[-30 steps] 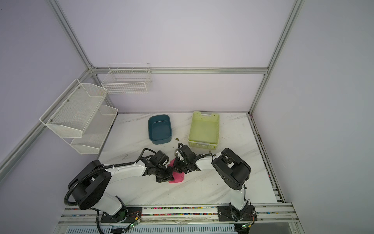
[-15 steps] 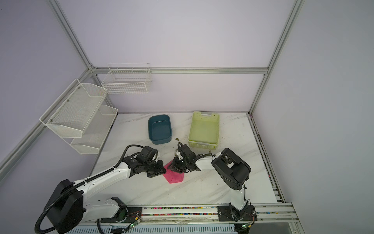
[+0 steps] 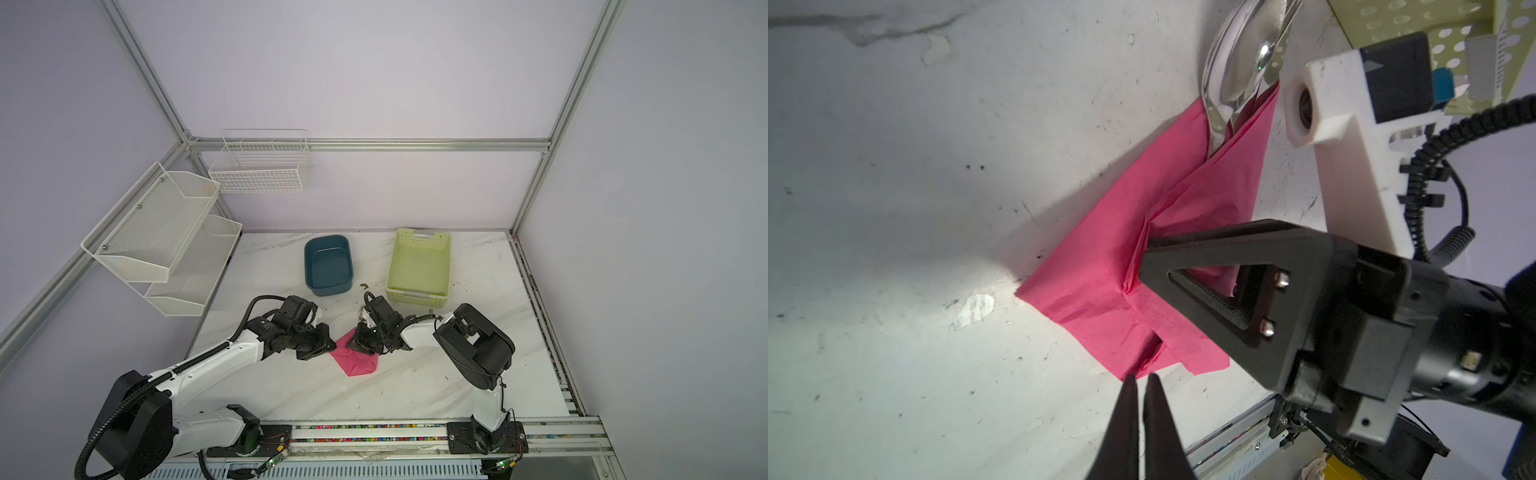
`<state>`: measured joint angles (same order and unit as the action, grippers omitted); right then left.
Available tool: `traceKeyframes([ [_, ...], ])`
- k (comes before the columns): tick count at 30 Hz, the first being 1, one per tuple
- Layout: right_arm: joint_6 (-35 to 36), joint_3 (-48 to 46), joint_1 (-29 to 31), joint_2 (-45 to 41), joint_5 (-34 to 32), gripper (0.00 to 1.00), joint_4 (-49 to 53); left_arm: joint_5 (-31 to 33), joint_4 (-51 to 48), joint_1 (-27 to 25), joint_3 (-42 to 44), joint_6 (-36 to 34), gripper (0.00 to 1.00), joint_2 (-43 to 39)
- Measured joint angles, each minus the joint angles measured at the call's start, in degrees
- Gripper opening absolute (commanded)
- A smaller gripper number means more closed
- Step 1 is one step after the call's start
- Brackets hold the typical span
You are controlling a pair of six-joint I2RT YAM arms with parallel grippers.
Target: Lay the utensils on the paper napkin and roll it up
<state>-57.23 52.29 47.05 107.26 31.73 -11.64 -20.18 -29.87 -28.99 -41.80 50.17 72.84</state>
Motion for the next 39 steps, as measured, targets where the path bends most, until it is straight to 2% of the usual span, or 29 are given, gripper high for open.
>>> traceKeyframes([
  [3,0.1,0.0,0.0,0.0,0.0,0.18,0.2,-0.8,1.2,0.0,0.0,0.1,0.07,1.2],
  [7,0.3,0.0,0.0,0.2,-0.3,0.16,0.6,-1.9,3.1,0.0,0.0,0.2,0.06,2.7],
  [11,0.5,0.0,0.0,0.2,-0.3,0.25,0.5,-3.0,5.1,0.0,0.0,0.2,0.06,5.0],
  [15,0.7,0.3,0.0,0.2,-0.4,0.25,0.6,-3.7,6.5,-0.1,0.0,0.3,0.06,7.2],
  [28,0.9,0.3,0.0,0.2,-0.6,0.1,1.7,-5.2,11.5,-0.8,0.0,1.3,0.02,14.0],
  [39,1.0,0.3,0.0,0.2,-0.6,0.16,1.7,-4.5,12.2,-0.9,0.0,1.3,0.02,16.0],
])
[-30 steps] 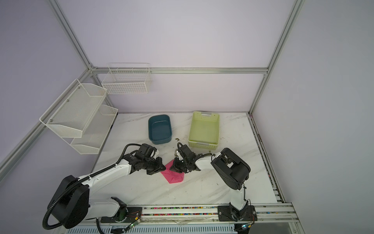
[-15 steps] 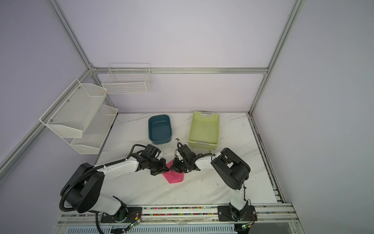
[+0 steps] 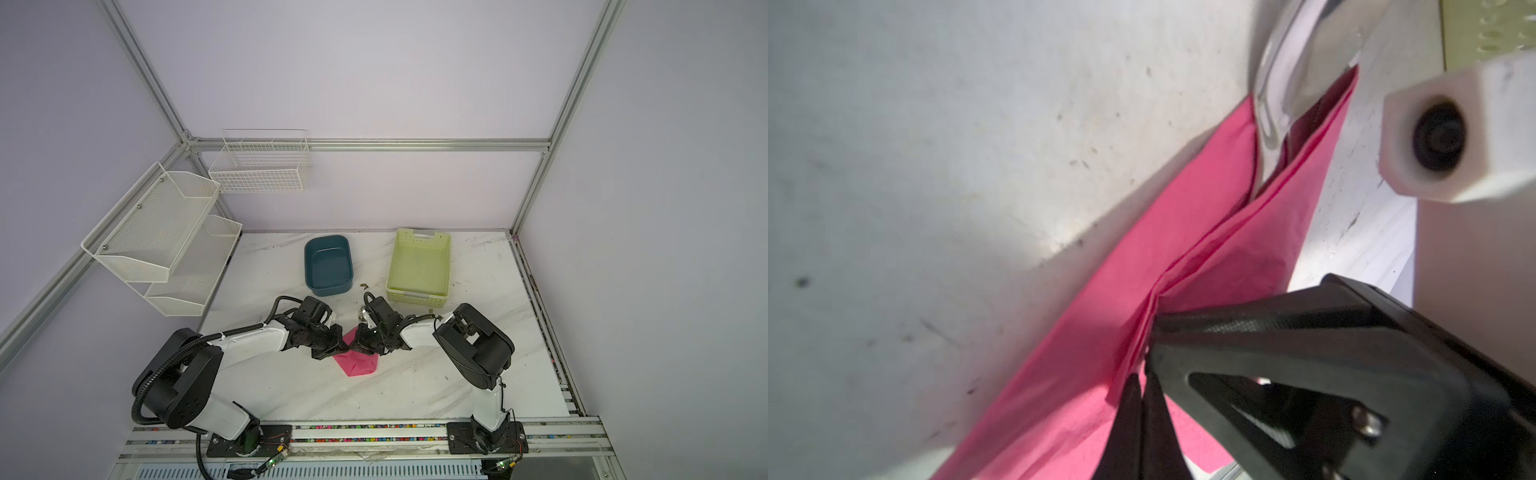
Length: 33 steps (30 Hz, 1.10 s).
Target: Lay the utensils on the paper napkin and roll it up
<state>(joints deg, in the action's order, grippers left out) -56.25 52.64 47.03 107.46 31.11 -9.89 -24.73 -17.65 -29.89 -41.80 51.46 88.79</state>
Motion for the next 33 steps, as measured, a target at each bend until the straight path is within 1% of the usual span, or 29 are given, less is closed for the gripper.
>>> traceKeyframes([
  [3,0.0,0.0,0.0,0.0,0.0,0.16,0.0,-0.2,0.5,-0.2,0.0,0.0,0.02,1.6],
  [8,0.0,0.1,0.0,-0.3,0.0,0.19,0.5,-0.2,0.7,-0.2,0.0,0.0,0.02,1.6],
  [13,0.0,0.4,0.0,-2.6,-1.1,0.19,4.3,-0.1,0.7,-0.2,0.0,0.0,0.02,1.6],
  [16,0.0,0.4,0.0,-5.5,-1.8,0.17,6.8,-0.1,0.7,-0.2,0.0,0.0,0.02,1.6],
  [21,0.3,0.4,0.2,-9.5,-1.7,0.09,9.1,-0.1,0.7,-0.2,0.0,0.0,0.01,1.6],
  [26,0.9,0.4,1.9,-9.5,-1.3,0.05,10.6,-0.1,0.6,-0.2,0.0,0.0,0.02,1.6],
  [33,2.1,0.4,3.6,-8.5,-1.9,0.05,12.9,-0.1,0.6,-0.2,0.0,0.0,0.02,1.6],
])
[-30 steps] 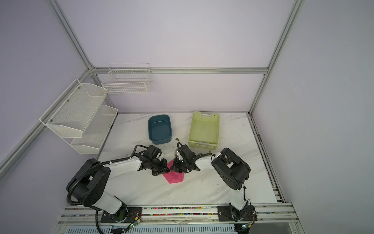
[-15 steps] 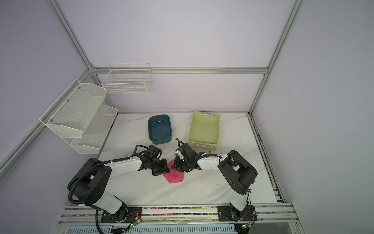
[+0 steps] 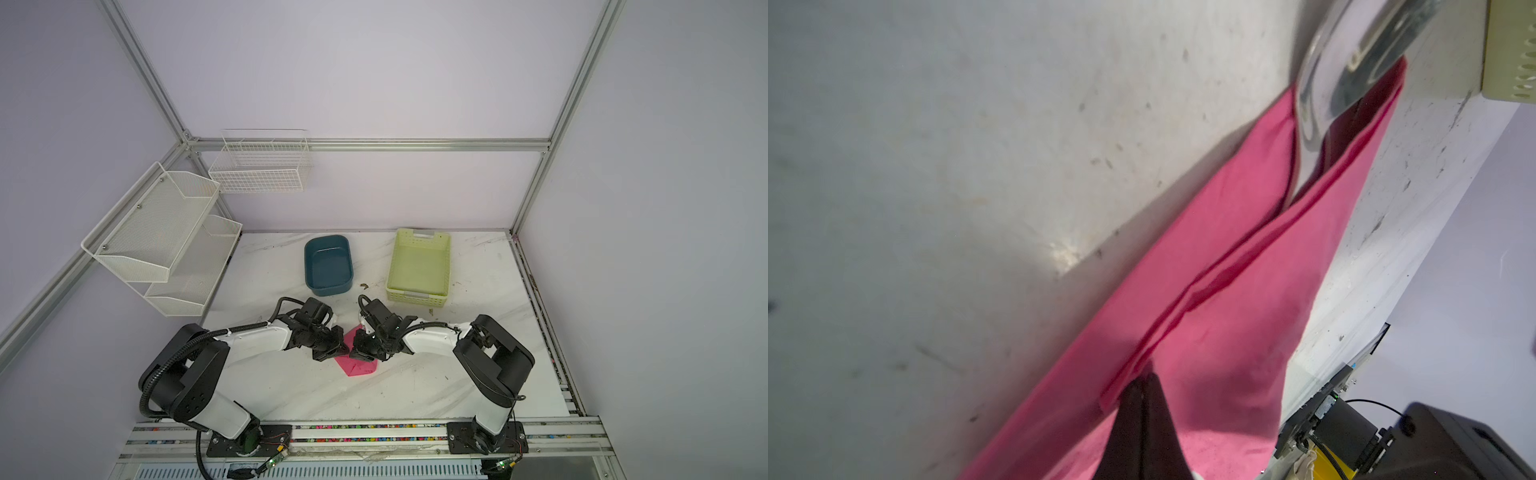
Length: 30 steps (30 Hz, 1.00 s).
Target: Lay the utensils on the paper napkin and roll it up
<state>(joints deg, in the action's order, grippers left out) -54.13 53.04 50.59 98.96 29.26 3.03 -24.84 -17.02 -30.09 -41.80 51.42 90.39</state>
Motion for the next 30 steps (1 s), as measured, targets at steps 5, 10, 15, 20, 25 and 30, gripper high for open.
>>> traceKeyframes([
  [5,1.4,-0.2,0.0,1.9,-0.9,0.04,1.1,0.0,0.0,0.0,0.0,0.0,0.01,0.0],
  [10,2.9,-1.1,0.0,2.2,-2.0,0.04,2.3,0.0,-0.1,0.0,0.0,0.0,0.01,0.0],
  [15,3.8,-1.7,0.0,2.2,-2.4,0.04,1.8,0.0,-0.4,0.0,0.0,0.0,0.02,-0.3],
  [20,3.9,-2.0,0.0,2.2,-2.5,0.03,1.4,0.4,-2.6,0.0,-0.1,0.0,0.04,-2.4],
  [25,3.9,-2.5,-0.1,2.0,-2.5,0.03,0.7,0.4,-5.0,-0.2,-3.9,0.0,0.04,-3.8],
  [30,3.9,-2.8,-0.1,1.7,-2.5,0.03,0.5,0.4,-4.9,-1.5,-8.4,0.0,0.04,-3.3],
])
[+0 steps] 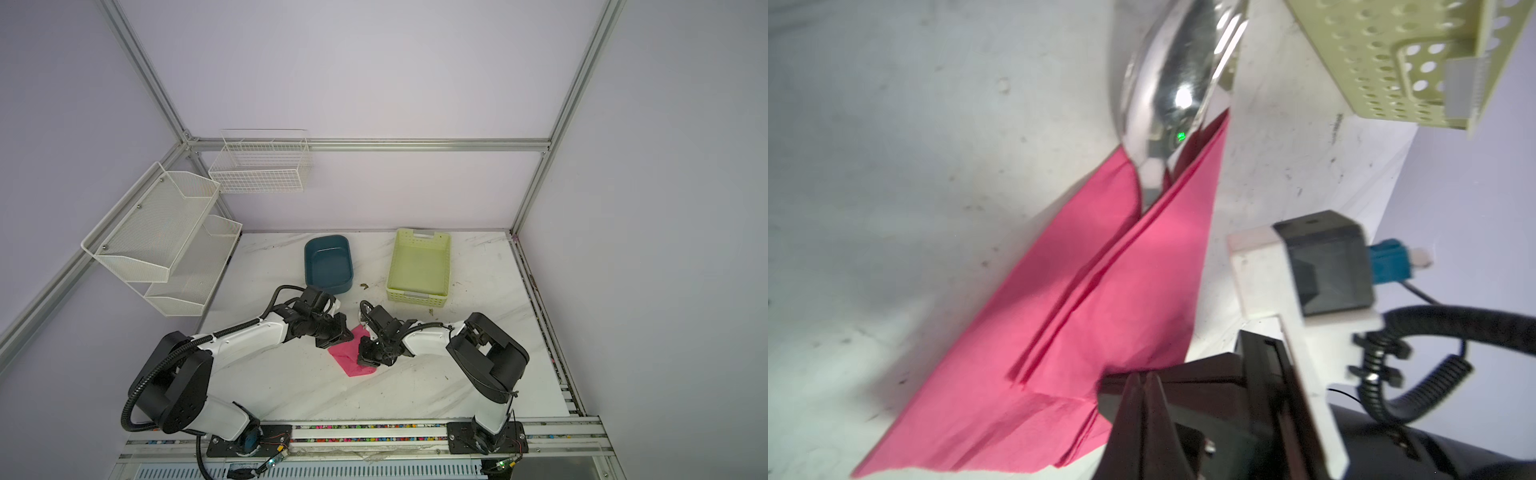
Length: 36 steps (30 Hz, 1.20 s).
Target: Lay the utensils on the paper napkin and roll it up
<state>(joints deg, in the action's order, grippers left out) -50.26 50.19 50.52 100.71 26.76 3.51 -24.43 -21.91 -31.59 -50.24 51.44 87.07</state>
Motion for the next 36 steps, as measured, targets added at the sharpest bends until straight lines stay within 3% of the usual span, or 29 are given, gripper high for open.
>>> traceKeyframes([
  [10,0.0,-0.6,0.0,-0.6,0.0,0.03,0.0,0.9,0.2,-2.7,-2.8,0.0,0.03,8.3],
  [22,-0.1,-0.6,0.0,-1.3,0.0,0.05,1.1,1.8,1.0,-2.7,-2.8,0.0,0.03,10.7],
  [26,-0.3,-0.6,0.0,-2.1,-0.2,0.1,2.4,1.9,1.7,-2.7,-2.6,0.0,0.03,10.9],
  [33,-1.1,-0.6,0.0,-6.8,-0.2,0.14,4.1,1.7,3.5,-2.7,-1.3,0.0,0.03,11.4],
  [36,-1.9,-0.8,-0.1,-10.7,-0.1,0.09,4.6,1.5,4.3,-2.7,-1.0,0.0,0.02,11.4],
])
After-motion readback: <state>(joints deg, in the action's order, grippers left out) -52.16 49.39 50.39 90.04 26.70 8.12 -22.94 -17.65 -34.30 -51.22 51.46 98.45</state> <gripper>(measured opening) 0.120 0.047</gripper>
